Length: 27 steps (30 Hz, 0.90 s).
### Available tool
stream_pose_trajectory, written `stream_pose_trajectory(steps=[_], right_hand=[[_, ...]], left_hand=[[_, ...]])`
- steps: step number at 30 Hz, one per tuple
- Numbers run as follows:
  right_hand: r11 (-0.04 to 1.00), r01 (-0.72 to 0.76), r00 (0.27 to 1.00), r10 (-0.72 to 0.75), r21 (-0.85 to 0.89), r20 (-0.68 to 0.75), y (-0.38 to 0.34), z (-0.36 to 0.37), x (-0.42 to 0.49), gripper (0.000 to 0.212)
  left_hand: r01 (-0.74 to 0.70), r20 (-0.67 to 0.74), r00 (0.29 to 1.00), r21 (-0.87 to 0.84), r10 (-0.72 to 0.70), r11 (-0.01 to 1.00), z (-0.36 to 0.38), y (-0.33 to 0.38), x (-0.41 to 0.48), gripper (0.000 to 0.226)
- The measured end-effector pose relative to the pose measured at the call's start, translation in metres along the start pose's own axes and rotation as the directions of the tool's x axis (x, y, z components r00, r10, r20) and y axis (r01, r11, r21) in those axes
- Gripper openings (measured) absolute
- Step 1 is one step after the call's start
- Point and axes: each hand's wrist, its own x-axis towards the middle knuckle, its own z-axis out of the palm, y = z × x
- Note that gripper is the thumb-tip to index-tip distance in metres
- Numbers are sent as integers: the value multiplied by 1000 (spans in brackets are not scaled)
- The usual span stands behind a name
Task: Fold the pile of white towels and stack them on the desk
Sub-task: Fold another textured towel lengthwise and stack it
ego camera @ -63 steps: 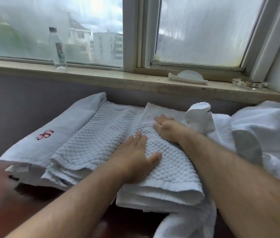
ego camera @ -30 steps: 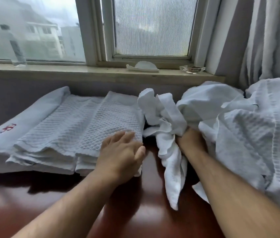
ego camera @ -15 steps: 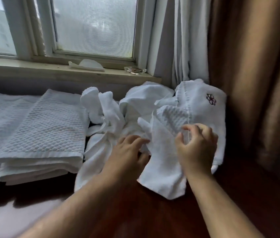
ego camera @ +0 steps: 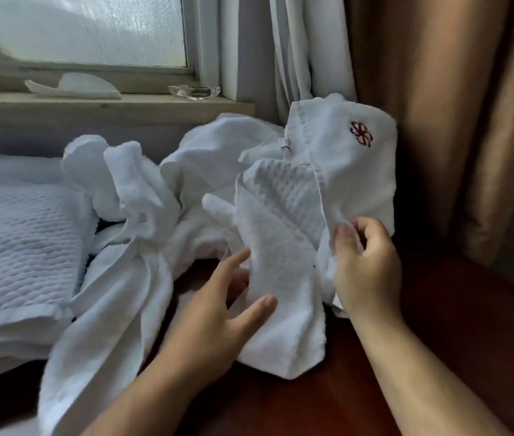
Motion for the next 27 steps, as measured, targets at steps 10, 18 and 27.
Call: stream_pose_trajectory(steps=[10,18,27], right_hand=[[962,211,968,-230,172,97,-34,12,-43,23],[997,-62,983,70,-51,168,-20,12,-24,38],[887,21,967,99,-462,234,-19,40,-8,86]], left_hand=[[68,-229,958,-407,-173,911,-11,5,-2,41],[169,-439,783,-531,-440,830,-30,2,-2,35],[-122,-463,886,-301,-34,946,-23,-3,-2,66]])
